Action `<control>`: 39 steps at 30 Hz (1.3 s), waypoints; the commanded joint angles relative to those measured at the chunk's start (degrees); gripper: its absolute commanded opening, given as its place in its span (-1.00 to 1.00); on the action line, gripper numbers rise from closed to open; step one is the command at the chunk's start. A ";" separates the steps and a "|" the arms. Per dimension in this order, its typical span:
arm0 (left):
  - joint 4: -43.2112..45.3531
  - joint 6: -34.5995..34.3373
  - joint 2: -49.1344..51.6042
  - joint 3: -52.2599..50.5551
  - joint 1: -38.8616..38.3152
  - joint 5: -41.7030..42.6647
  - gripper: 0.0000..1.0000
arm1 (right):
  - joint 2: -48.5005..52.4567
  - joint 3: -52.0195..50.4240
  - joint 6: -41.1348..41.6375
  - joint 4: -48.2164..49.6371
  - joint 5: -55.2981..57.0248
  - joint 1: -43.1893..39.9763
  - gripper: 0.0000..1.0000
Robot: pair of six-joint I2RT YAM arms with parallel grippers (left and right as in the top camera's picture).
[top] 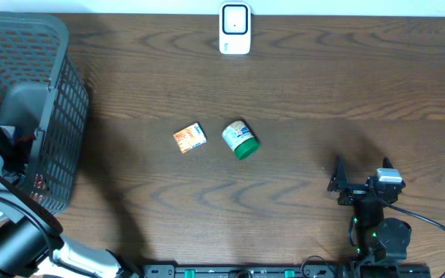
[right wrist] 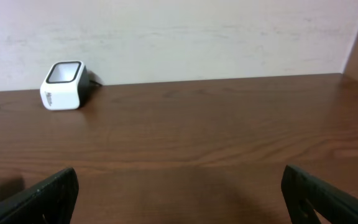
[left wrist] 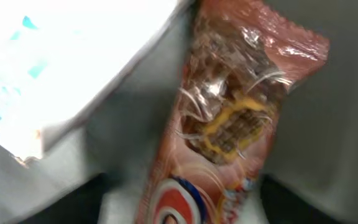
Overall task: Scan the item barcode
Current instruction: 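Grasp the red Top chocolate bar with the left gripper and lift, then carry the Top bar with the left gripper toward the scanner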
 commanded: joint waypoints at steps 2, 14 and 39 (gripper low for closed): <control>-0.76 0.52 4.02 -1.97 -0.26 2.99 -0.07 | -0.39 -0.07 -0.70 -0.22 0.13 0.46 0.99; -4.81 -2.27 -3.87 0.09 -0.24 6.62 -0.25 | -0.39 -0.07 -0.70 -0.22 0.15 0.46 0.99; 4.20 -26.27 -55.58 0.09 -1.31 37.29 -0.32 | -0.39 -0.07 -0.70 -0.22 0.15 0.46 0.98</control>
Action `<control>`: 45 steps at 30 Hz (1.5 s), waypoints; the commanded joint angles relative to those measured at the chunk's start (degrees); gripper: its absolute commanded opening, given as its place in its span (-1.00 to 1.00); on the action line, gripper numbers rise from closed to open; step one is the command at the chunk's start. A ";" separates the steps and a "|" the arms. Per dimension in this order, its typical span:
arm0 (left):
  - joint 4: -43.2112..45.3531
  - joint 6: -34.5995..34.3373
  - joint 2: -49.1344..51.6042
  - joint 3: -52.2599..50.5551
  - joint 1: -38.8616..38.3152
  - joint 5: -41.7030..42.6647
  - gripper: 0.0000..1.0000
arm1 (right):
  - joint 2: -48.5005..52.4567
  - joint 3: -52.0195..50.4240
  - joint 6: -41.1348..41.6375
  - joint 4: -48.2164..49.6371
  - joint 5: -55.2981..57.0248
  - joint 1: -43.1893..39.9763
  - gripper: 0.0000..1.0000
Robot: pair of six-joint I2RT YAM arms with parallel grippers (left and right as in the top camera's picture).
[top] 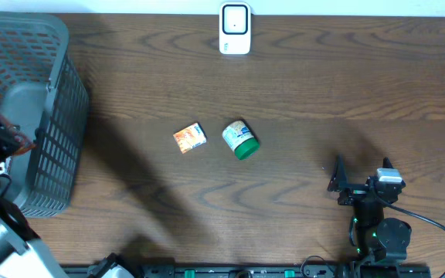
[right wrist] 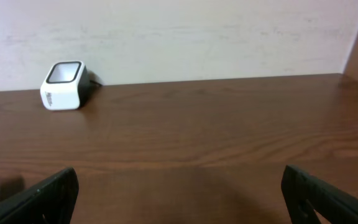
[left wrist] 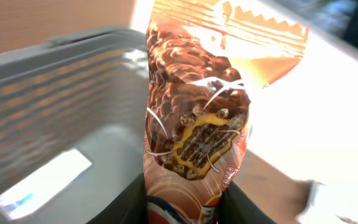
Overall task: Scan the item barcode
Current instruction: 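Carry the Top bar with the left gripper toward the scanner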
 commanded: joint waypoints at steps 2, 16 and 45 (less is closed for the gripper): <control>0.90 -9.40 -1.73 0.24 -3.39 19.96 -0.32 | -0.42 -0.07 -0.70 -0.22 0.15 0.46 0.98; -1.60 -3.21 11.21 -4.59 -43.06 17.25 -0.31 | -0.42 -0.07 -0.70 -0.22 0.15 0.46 0.99; 34.25 -8.52 53.57 -5.33 -82.16 10.84 -0.31 | -0.42 -0.07 -0.70 -0.22 0.15 0.46 0.98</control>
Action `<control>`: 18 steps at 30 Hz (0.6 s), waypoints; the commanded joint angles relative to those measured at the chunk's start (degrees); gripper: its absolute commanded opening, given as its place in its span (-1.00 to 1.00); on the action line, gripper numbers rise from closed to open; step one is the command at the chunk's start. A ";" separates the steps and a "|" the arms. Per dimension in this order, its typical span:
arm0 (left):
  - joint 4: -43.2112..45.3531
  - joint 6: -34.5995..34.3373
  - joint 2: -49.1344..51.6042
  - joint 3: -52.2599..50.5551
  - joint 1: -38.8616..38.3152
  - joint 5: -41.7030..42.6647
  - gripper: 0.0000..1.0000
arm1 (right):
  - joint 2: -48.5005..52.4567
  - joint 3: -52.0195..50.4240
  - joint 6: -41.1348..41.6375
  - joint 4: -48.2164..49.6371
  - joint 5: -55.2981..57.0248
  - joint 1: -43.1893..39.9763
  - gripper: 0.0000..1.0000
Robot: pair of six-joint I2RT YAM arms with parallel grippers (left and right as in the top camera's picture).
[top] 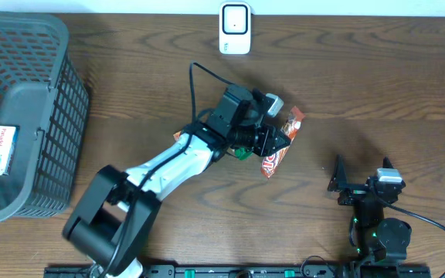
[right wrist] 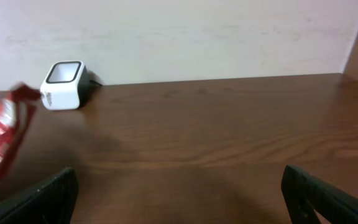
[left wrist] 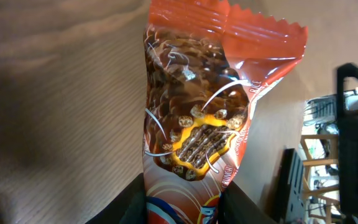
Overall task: Scan the item barcode
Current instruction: 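Carry the Top bar with the left gripper toward the scanner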
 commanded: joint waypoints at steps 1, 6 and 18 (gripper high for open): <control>0.94 -1.97 2.99 0.48 -0.22 -0.24 -0.31 | -0.42 -0.07 -0.70 -0.22 0.15 0.46 0.98; 1.86 -1.95 5.51 0.48 -0.74 -0.22 -0.31 | -0.42 -0.07 -0.70 -0.22 0.15 0.46 0.99; 13.40 -3.89 5.55 0.48 -1.01 5.40 -0.32 | -0.42 -0.07 -0.70 -0.22 0.15 0.46 0.99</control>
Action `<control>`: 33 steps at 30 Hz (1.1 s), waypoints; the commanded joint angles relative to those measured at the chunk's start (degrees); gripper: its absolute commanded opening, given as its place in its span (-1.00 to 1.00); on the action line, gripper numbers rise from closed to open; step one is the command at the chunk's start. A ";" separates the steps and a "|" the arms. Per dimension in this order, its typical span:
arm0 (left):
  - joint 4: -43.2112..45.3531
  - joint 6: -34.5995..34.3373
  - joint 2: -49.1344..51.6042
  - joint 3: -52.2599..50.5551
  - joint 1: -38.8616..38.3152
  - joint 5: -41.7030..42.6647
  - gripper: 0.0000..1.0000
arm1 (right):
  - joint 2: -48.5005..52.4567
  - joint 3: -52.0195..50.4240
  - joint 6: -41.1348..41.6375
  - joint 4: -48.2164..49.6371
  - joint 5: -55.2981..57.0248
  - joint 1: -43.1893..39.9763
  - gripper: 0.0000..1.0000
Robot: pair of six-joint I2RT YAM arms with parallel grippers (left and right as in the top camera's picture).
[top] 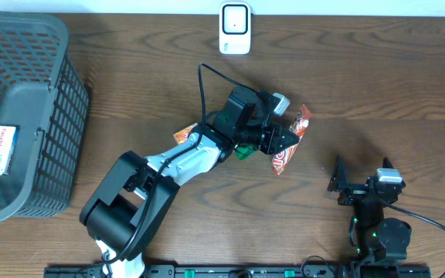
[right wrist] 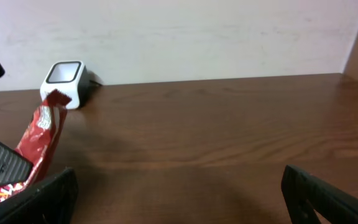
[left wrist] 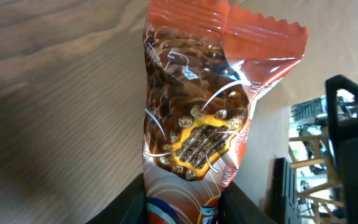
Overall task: Scan the item barcode
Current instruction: 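Carry the Top bar with the left gripper toward the scanner, then release the red Top bar onto the table right of the jar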
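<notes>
My left gripper (top: pixel 279 140) is shut on a red-orange snack packet (top: pixel 290 143) printed with chocolate crisps, held above the middle of the table, right of centre. The packet (left wrist: pixel 197 118) fills the left wrist view, its bottom end between the fingers (left wrist: pixel 129 208). It also shows at the left of the right wrist view, the packet (right wrist: pixel 37 140) standing tilted. The white barcode scanner (top: pixel 235 28) sits at the table's far edge, also seen as the scanner (right wrist: pixel 63 85). My right gripper (top: pixel 361 171) rests open near the front right, nothing between its fingers (right wrist: pixel 48 199).
A grey mesh basket (top: pixel 22 108) stands at the far left with a white packet (top: pixel 0 150) inside. An orange carton (top: pixel 182 136) and a green-lidded tub (top: pixel 243 151) lie mid-table, partly under my left arm. A wall (right wrist: pixel 179 31) runs behind the scanner.
My left gripper has carried the packet a little further right, so it now shows more fully in the right wrist view. The right arm has not moved.
My left gripper was down in the basket around the snack packet beside a white packet. Then it held the packet lifted above the basket. Then it was over the table's middle with the packet, and now slightly further right.
</notes>
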 commanded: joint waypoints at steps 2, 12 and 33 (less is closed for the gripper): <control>0.76 -0.70 -0.35 0.50 -0.15 1.95 -0.32 | -0.42 -0.07 -0.70 -0.22 0.15 0.46 0.99; 11.39 1.11 2.19 0.50 0.66 11.63 -0.32 | -0.42 -0.07 -0.70 -0.22 0.15 0.46 0.99; 25.03 17.11 2.19 0.52 8.98 43.89 0.65 | -0.42 -0.07 -0.70 -0.22 0.15 0.46 0.99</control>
